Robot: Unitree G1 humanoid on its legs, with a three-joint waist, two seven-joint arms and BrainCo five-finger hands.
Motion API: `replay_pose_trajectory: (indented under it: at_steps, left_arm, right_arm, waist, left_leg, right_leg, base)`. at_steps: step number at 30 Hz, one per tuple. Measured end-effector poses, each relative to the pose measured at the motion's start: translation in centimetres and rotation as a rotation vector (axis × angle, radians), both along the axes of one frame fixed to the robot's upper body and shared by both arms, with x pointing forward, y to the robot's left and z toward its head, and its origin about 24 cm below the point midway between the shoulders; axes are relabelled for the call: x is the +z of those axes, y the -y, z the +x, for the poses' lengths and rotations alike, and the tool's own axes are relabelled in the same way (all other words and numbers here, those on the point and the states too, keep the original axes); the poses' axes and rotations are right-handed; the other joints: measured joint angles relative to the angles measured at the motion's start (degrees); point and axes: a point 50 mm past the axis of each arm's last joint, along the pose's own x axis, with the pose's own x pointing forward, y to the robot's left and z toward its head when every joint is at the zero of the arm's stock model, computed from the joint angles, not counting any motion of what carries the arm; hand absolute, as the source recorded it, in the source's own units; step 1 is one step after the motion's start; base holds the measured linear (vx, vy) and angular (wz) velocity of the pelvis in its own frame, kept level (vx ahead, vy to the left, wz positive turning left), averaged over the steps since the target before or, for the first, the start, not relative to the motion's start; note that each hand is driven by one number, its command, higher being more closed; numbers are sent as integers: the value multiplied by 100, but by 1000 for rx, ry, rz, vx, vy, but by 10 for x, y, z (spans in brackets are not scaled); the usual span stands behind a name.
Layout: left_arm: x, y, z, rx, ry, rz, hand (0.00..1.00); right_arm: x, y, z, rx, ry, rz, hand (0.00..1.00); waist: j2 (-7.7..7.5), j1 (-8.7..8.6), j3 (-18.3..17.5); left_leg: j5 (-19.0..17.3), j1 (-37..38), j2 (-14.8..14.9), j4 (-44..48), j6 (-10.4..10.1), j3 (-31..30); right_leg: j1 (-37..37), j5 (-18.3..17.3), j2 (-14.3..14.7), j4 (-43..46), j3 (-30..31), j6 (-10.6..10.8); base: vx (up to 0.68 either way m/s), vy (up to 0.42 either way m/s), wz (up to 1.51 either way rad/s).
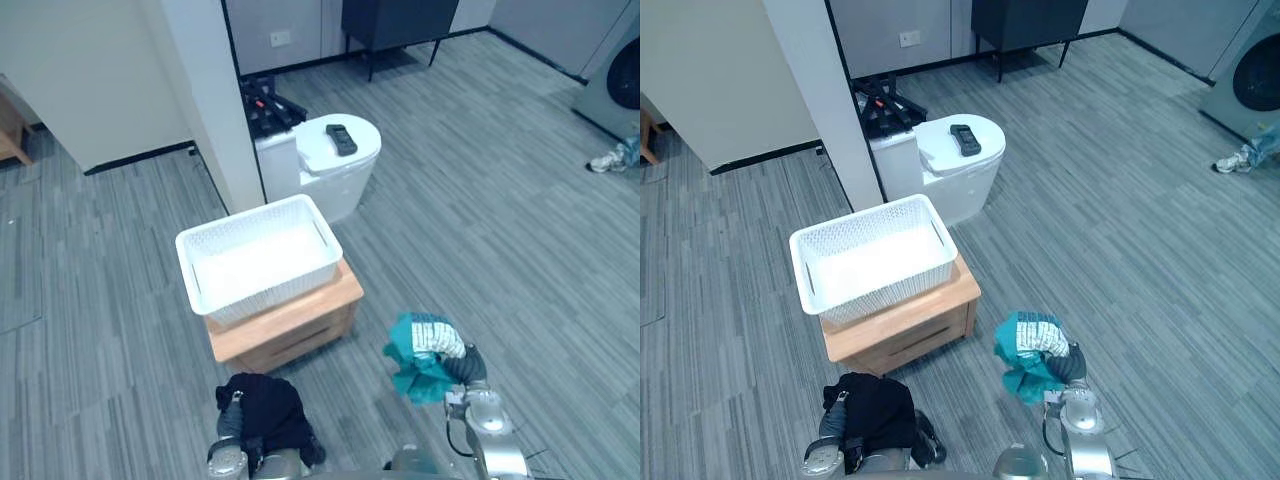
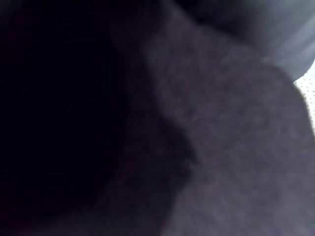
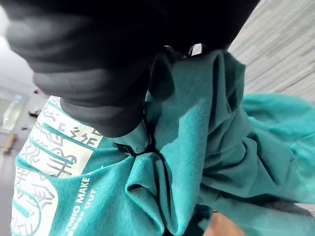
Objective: Tidy the bed and pick cloth on bed and put in laundry
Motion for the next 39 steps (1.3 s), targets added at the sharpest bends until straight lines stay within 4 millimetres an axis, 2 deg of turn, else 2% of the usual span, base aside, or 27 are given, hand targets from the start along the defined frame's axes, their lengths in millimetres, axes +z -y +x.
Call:
replay_pose_trajectory:
  at_steps: [1,2,4,5,6,7,8,9,10,11,15,16,17,19,20,21,23,24,25,27,28,30,32,36,38,39]
  left_arm:
    - [2,-2,5,-44,11,23,100]
    - [4,-3,8,-59,17,34,100]
    - [9,-6,20,-86,48,59,100]
    - [10,-6,24,-102,57,66,100]
    - [10,-6,24,-106,56,67,100]
    - [9,-8,23,-110,51,75,100]
    - [5,-8,14,-102,19,72,100]
    - [4,-6,12,-101,17,67,100]
    - [2,-4,6,-100,8,62,100]
    - [0,-3,4,-100,2,57,100]
    - [-1,4,4,-113,1,27,100]
    - [0,7,7,-118,11,19,100]
    - [0,7,9,-118,16,18,100]
    - [2,11,13,-142,29,19,100]
    - [2,12,15,-148,33,19,100]
    - [4,17,23,-168,50,12,100]
    - [6,21,27,-180,63,6,100]
    - [7,26,31,-192,76,-2,100]
    - [10,32,37,-210,96,-11,100]
    - [13,34,41,-218,114,-12,100]
    - [18,34,46,-207,150,-7,100]
    - [23,32,50,-204,177,0,100]
    - [29,32,55,-203,212,2,100]
    - [37,30,59,-195,262,-1,100]
    - [48,32,66,-218,325,5,100]
    - [50,33,68,-222,338,6,100]
  right_arm:
    - [1,-6,1,1,11,13,100]
    - [4,-9,3,10,23,16,100]
    - [20,-12,9,15,99,9,100]
    - [34,-9,13,11,160,-8,100]
    - [40,-8,14,5,190,-16,100]
    - [53,-7,17,-1,250,-29,100]
    - [61,-5,22,13,291,-51,100]
    - [66,-4,25,20,310,-60,100]
    - [80,-3,31,37,370,-84,100]
    - [90,-4,36,63,415,-103,100]
    - [126,-9,62,168,546,-184,100]
    - [143,-19,74,233,605,-211,100]
    - [149,-25,79,262,627,-216,100]
    - [177,-56,101,401,726,-235,100]
    - [181,-62,105,426,741,-240,100]
    - [190,-81,116,514,769,-254,100]
    - [194,-94,123,567,768,-266,100]
    - [196,-101,129,597,765,-287,100]
    - [200,-107,138,617,757,-312,100]
    - [203,-108,145,618,750,-325,100]
    - [210,-109,153,614,749,-351,100]
    - [217,-109,160,604,749,-381,100]
    - [223,-103,166,573,746,-404,100]
    - [222,-91,175,526,702,-432,100]
    - [229,-82,181,488,692,-487,100]
    - [231,-80,183,482,692,-495,0]
  waist:
    - [-3,-83,-2]
    - [-32,-99,-18]
    - [-109,-175,-62]
    - [-177,-187,-97]
    - [-217,-187,-101]
    - [-401,-210,-113]
    - [-308,-179,-137]
    - [-252,-160,-178]
    - [-123,-149,-219]
    - [-94,-150,-232]
    - [-133,-130,-221]
    - [-130,-129,-220]
    - [-130,-125,-220]
    - [-115,-82,-212]
    - [-107,-53,-209]
    - [-88,29,-198]
    - [-47,46,-160]
    - [22,62,-115]
    - [137,159,-19]
    - [185,228,86]
    - [237,285,278]
    - [310,335,478]
    - [468,331,758]
    - [626,326,953]
    - [733,323,1139]
    - [756,322,1174]
  left_leg:
    - [18,172,-83,-39,29,-149]
    - [17,206,-126,-77,28,-226]
    - [27,225,-285,-237,11,-562]
    - [1,240,-424,-273,-41,-672]
    - [-23,271,-508,-272,-78,-724]
    - [-120,393,-735,-222,-196,-775]
    - [-303,378,-684,-109,-279,-839]
    - [-392,318,-611,-37,-348,-853]
    - [-490,220,-486,86,-388,-870]
    - [-488,180,-441,69,-390,-884]
    - [-418,176,-378,-18,-425,-932]
    - [-416,166,-387,-26,-424,-938]
    - [-416,163,-391,-33,-424,-941]
    - [-409,106,-414,-42,-414,-1012]
    - [-403,77,-419,-39,-405,-1046]
    - [-340,-53,-461,-41,-369,-1221]
    - [-274,-126,-494,-66,-335,-1378]
    - [-205,-221,-512,-69,-333,-1501]
    - [-89,-353,-544,-143,-313,-1659]
    - [-14,-447,-576,-182,-308,-1741]
    - [55,-589,-634,-214,-303,-1856]
    - [93,-793,-684,-215,-287,-1973]
    - [174,-969,-689,-222,-287,-2065]
    - [258,-1241,-686,-213,-270,-2072]
    - [312,-1370,-685,-213,-295,-2063]
    - [323,-1393,-682,-212,-296,-2058]
  right_leg:
    - [-254,-262,71,-158,263,-22]
    - [-328,-343,156,-470,411,-14]
    - [-421,-275,637,-2203,1238,-19]
    - [-393,103,748,-3143,1654,-16]
    - [-389,374,735,-3360,1764,-61]
    - [-369,1241,647,-3419,1999,-153]
    - [-278,1123,663,-3423,1953,-172]
    - [-248,1129,712,-3526,1951,-182]
    - [-154,1182,808,-3816,1903,-252]
    - [-117,1222,848,-3979,1847,-275]
    - [-23,1319,928,-4207,1760,-334]
    - [-23,1331,924,-4233,1760,-328]
    - [-22,1338,923,-4245,1760,-323]
    - [-6,1454,915,-4362,1745,-336]
    - [-7,1476,908,-4387,1728,-340]
    - [-54,1495,860,-4406,1578,-339]
    - [-79,1519,823,-4406,1444,-345]
    - [-132,1594,810,-4404,1385,-414]
    - [-223,1700,783,-4402,1284,-444]
    - [-285,1745,758,-4402,1248,-442]
    - [-362,1754,701,-4400,1161,-444]
    - [-491,1773,672,-4400,1142,-469]
    - [-626,1908,668,-4399,1146,-540]
    - [-876,1989,662,-4394,1171,-548]
    - [-1003,1991,660,-4394,1198,-548]
    - [-1029,1991,662,-4394,1205,-547]
  base:
    - [246,27,77]
    - [348,1,82]
    - [283,-92,84]
    - [242,-119,80]
    - [243,-136,72]
    - [214,-171,47]
    - [197,-176,33]
    - [174,-143,4]
    - [168,-105,-3]
    - [158,-92,0]
    - [83,-82,2]
    - [38,-23,0]
    - [0,0,0]
    - [-15,6,6]
    - [-46,-3,39]
    - [-45,-8,51]
    - [-33,-8,57]
    - [-50,10,66]
    - [-65,21,59]
    - [-84,30,45]
    - [-124,32,49]
    - [-116,27,38]
    - [-105,48,23]
    - [-44,29,6]
    - [0,0,0]
    - [-3,-6,-4]
